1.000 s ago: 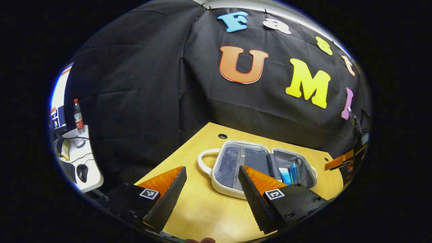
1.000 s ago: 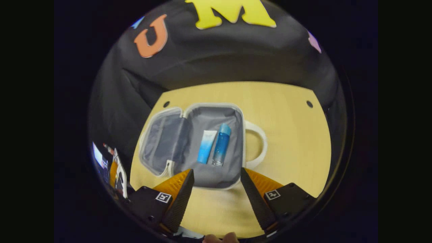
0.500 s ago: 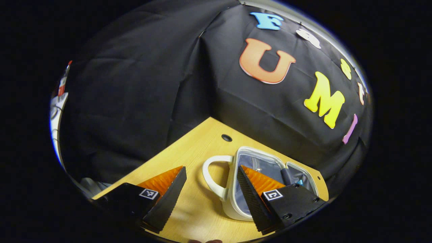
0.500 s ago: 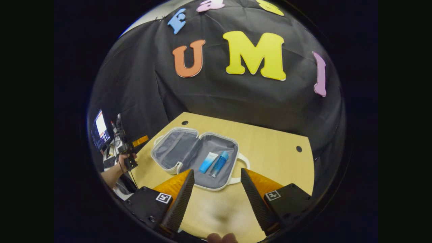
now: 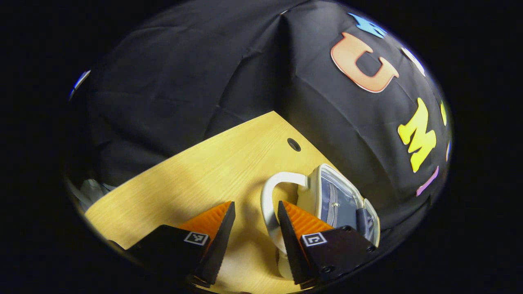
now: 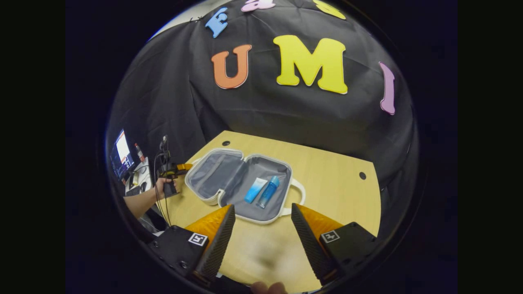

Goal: First open the suitcase, pack the skin care products into it, and then close the suitcase.

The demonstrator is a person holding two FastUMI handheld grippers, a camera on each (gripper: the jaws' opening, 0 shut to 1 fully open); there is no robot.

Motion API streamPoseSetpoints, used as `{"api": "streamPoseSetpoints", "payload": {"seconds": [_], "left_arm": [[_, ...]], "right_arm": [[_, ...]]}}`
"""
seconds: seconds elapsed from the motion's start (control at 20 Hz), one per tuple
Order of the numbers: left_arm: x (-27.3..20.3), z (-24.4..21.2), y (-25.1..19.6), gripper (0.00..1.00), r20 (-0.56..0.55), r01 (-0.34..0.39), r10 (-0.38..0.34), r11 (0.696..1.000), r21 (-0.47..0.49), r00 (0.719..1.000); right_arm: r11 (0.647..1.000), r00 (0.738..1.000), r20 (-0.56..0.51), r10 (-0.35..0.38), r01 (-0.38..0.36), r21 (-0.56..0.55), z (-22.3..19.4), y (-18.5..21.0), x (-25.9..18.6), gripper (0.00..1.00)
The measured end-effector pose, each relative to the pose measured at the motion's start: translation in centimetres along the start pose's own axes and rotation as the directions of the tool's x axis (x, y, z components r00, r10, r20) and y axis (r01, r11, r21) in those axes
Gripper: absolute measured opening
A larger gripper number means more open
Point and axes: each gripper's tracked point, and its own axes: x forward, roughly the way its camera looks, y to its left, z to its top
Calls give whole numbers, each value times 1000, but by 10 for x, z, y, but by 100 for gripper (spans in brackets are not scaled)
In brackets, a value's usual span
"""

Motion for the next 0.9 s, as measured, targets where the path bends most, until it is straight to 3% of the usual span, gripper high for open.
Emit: {"api": "streamPoseSetpoints", "payload": {"seconds": [0.05,0.1,0.15,0.2,0.25,0.35,0.45,0.55,0.65,0.75,0.8,0.9], "left_arm": [[3,-1,-1,53,-13,2,-2,999,-38,1000],[8,3,-2,58,-15,3,-5,997,-75,1000],[13,3,-4,54,-31,8,-12,993,-115,999],[16,-1,-5,28,-49,-5,-2,989,-145,999],[16,0,-7,19,-53,-7,-2,987,-162,999],[21,5,-11,19,-40,-11,4,986,-164,999],[14,17,-26,16,-22,-5,2,989,-150,1000],[-1,33,-44,14,15,-20,21,995,-93,1000],[-22,55,-71,12,88,-24,25,1000,-17,996],[-50,75,-113,12,167,-18,7,998,61,986],[-64,82,-130,11,208,-30,7,994,109,978],[-87,85,-175,11,265,-37,-21,976,213,964]], "right_arm": [[1000,1000,-8,-3,3,19,-2,-2,0,82],[999,1000,-11,-4,4,42,-3,-4,-1,82],[998,1000,-11,-10,11,62,-2,-9,-1,77],[997,1000,-7,-19,20,76,-1,-15,-3,82],[996,1000,3,-31,31,88,0,-20,-6,82],[992,997,31,-71,68,106,3,-35,-14,77],[974,975,95,-203,191,122,9,-71,-26,82],[937,927,155,-342,322,139,11,-108,-44,82],[899,878,203,-433,403,173,10,-130,-64,82],[868,839,237,-489,443,225,6,-146,-81,77],[859,829,245,-504,449,246,3,-151,-87,82],[855,827,248,-505,440,274,-8,-157,-96,77]]}}
